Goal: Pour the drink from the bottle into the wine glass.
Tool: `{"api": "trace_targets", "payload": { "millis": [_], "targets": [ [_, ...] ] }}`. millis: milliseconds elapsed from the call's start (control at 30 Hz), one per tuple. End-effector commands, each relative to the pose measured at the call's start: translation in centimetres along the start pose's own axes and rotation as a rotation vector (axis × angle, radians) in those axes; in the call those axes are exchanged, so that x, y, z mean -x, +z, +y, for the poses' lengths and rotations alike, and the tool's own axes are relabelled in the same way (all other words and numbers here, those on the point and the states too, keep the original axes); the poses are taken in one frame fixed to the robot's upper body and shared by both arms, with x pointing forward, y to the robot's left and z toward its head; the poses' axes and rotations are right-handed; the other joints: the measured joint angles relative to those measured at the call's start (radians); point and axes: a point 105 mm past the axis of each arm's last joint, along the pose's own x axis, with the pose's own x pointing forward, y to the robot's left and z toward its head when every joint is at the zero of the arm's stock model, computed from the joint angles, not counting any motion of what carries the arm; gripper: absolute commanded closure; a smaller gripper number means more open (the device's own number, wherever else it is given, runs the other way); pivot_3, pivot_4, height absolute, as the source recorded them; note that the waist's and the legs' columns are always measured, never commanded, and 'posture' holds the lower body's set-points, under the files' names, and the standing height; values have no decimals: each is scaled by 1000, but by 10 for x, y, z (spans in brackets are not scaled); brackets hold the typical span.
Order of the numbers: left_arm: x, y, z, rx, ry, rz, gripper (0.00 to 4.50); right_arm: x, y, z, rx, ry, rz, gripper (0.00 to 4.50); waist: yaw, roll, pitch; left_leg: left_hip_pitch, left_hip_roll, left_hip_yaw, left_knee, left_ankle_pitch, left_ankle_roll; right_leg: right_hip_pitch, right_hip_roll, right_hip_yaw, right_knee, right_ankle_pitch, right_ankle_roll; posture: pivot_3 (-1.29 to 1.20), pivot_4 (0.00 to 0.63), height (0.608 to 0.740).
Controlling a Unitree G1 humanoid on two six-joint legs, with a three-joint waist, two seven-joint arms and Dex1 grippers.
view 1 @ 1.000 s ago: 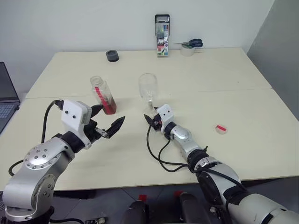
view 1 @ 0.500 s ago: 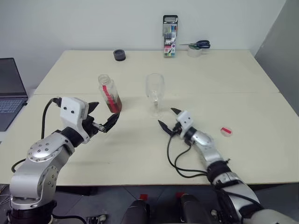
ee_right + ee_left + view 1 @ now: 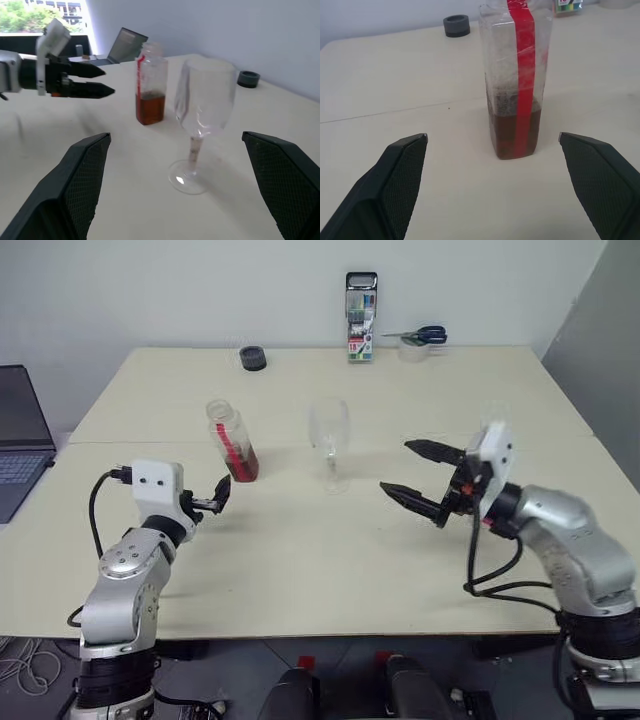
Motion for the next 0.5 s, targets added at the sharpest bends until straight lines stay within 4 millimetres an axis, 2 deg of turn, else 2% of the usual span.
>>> {"api": "trace_targets", "payload": {
  "millis": [33,300,500],
  "targets": [
    [-7,12,-8,-28,-32,-57,0,3,18,17,-16,53,-17,15,4,-1,-1,0,0,0,0,-1,1,0,0,0,-1,0,0,0,150,740],
    [-28,20,-22,-13,-89,-94,0,12,18,2,-124,-117,-23,15,13,-2,-1,0,0,1,0,1,-1,0,-1,1,-1,0,0,0,150,740],
    [-42,24,-23,-30,-100,-113,0,19,19,3,-115,-146,-18,15,14,-2,-1,-1,0,2,0,1,-1,0,0,0,-1,0,0,0,150,740]
  ]
}}
